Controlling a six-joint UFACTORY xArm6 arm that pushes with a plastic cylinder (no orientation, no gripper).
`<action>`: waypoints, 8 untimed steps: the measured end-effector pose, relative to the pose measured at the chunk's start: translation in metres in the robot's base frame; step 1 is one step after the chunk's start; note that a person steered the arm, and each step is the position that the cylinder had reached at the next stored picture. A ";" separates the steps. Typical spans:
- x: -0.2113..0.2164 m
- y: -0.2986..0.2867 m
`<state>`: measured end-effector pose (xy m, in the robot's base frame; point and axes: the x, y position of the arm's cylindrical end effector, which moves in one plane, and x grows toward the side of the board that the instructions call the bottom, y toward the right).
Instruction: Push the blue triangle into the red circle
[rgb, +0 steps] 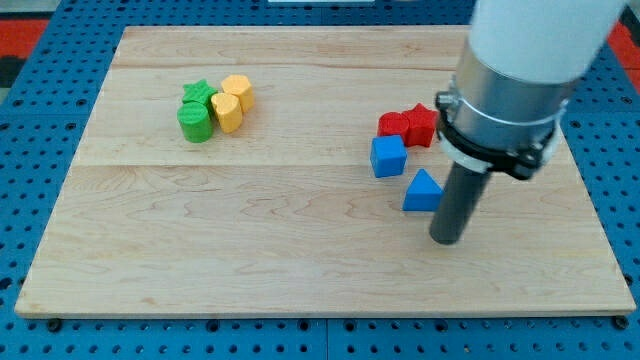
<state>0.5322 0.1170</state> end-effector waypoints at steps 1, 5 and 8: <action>-0.035 -0.001; -0.072 -0.004; -0.081 -0.004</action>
<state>0.4514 0.1128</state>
